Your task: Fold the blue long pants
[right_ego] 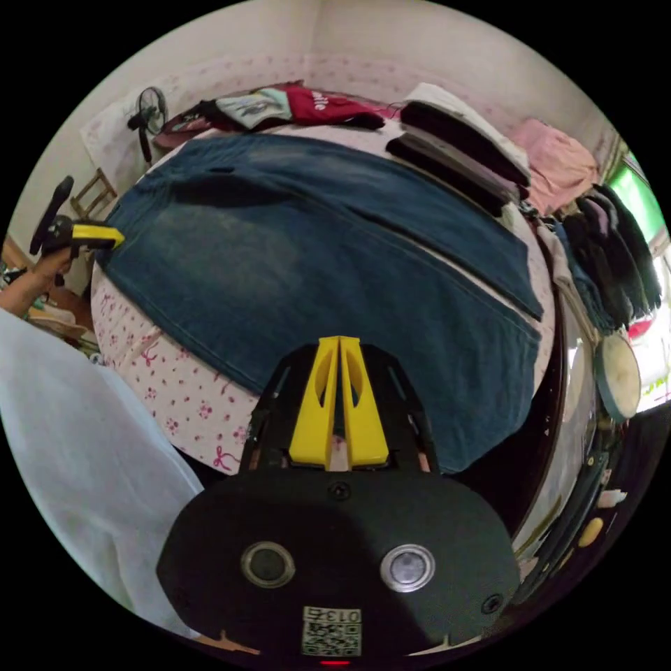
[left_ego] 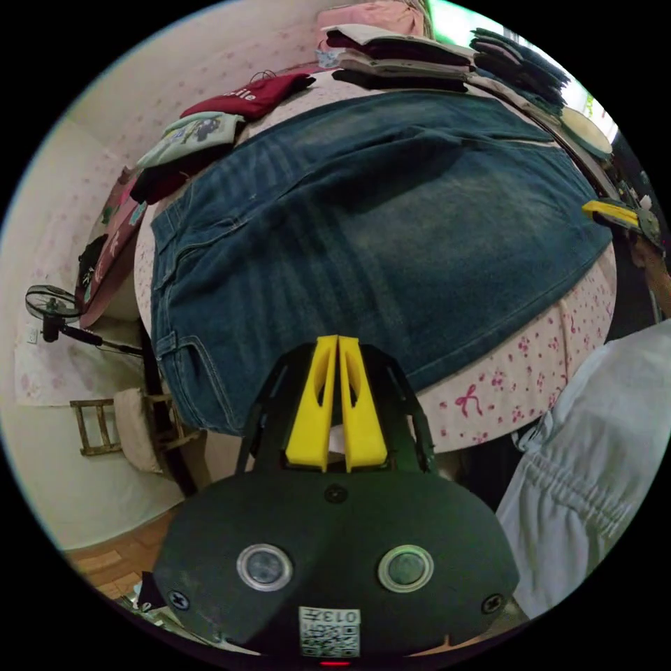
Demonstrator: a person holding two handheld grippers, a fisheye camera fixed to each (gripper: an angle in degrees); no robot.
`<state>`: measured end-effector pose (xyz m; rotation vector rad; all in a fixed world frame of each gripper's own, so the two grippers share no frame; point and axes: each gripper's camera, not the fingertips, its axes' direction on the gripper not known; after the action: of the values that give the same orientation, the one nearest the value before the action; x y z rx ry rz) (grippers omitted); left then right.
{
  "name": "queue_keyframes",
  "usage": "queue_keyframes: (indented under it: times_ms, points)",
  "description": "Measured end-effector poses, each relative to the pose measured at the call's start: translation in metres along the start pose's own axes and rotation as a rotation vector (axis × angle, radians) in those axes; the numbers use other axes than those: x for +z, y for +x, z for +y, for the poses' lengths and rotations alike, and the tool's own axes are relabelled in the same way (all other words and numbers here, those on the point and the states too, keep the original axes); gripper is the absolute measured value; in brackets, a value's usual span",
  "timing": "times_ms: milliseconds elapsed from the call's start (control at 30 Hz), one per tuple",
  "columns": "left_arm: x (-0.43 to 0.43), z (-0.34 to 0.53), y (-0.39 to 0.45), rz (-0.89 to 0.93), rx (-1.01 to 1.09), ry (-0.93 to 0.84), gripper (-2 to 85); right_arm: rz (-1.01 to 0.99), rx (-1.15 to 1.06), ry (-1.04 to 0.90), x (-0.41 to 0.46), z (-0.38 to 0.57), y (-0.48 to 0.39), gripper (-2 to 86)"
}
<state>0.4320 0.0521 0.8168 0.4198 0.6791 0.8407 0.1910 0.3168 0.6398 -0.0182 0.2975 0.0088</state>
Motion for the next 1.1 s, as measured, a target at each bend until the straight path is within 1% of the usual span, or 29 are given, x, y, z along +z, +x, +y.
queue_keyframes:
  times_ms: [100, 167, 233, 267, 300, 333, 367, 467, 600, 633, 667, 733, 800, 833, 900, 967, 1100]
  points:
    - [-0.006, 0.008, -0.003, -0.036, 0.014, 0.009, -0.3, -0.024, -0.070, -0.125, 0.029, -0.019, -0.019, 0.1]
    - [-0.011, 0.010, -0.014, -0.002, -0.021, 0.000, -0.3, -0.030, -0.068, -0.108, 0.031, -0.024, -0.014, 0.1]
    - [-0.024, 0.016, -0.034, 0.039, -0.133, 0.031, -0.3, -0.052, -0.042, -0.144, 0.035, -0.032, -0.005, 0.2]
    - [-0.030, 0.018, -0.037, 0.040, -0.144, 0.064, -0.3, -0.046, -0.024, -0.184, 0.037, -0.039, -0.001, 0.2]
    - [-0.040, 0.018, -0.042, 0.031, -0.154, 0.121, -0.3, -0.045, -0.021, -0.182, 0.037, -0.043, 0.000, 0.2]
    - [-0.047, 0.013, -0.043, 0.013, -0.145, 0.148, -0.3, -0.064, -0.024, -0.132, 0.032, -0.052, -0.001, 0.2]
    - [-0.050, 0.010, -0.044, 0.008, -0.136, 0.160, -0.3, -0.095, -0.035, -0.075, 0.029, -0.064, -0.006, 0.2]
    - [-0.050, -0.018, -0.044, 0.032, -0.096, 0.151, -0.3, -0.114, -0.102, -0.028, 0.037, -0.098, -0.026, 0.1]
    - [-0.033, -0.035, -0.048, 0.001, -0.080, 0.058, -0.3, -0.125, -0.141, -0.085, 0.061, -0.128, -0.038, 0.0]
    - [-0.030, -0.030, -0.055, 0.023, -0.088, 0.062, -0.3, -0.113, -0.132, -0.122, 0.070, -0.132, -0.035, -0.1]
    - [-0.032, -0.025, -0.059, 0.033, -0.103, 0.085, -0.3, -0.139, -0.119, -0.089, 0.071, -0.134, -0.028, -0.1]
    - [-0.039, -0.014, -0.081, 0.094, -0.160, 0.080, -0.3, -0.144, -0.102, -0.110, 0.074, -0.138, -0.016, -0.2]
    - [-0.055, -0.012, -0.093, 0.095, -0.175, 0.121, -0.3, -0.102, -0.053, -0.145, 0.075, -0.144, -0.004, -0.2]
    - [-0.066, -0.016, -0.096, 0.056, -0.156, 0.155, -0.3, -0.097, -0.048, -0.119, 0.073, -0.150, 0.002, -0.2]
    - [-0.075, -0.033, -0.097, 0.019, -0.112, 0.165, -0.3, -0.138, -0.047, -0.071, 0.072, -0.164, 0.008, -0.2]
    - [-0.077, -0.054, -0.094, 0.034, -0.066, 0.171, -0.3, -0.101, -0.073, -0.067, 0.081, -0.190, 0.005, -0.2]
    - [-0.064, -0.091, -0.082, 0.034, 0.015, 0.099, -0.3, -0.085, -0.144, -0.096, 0.099, -0.222, 0.000, -0.1]
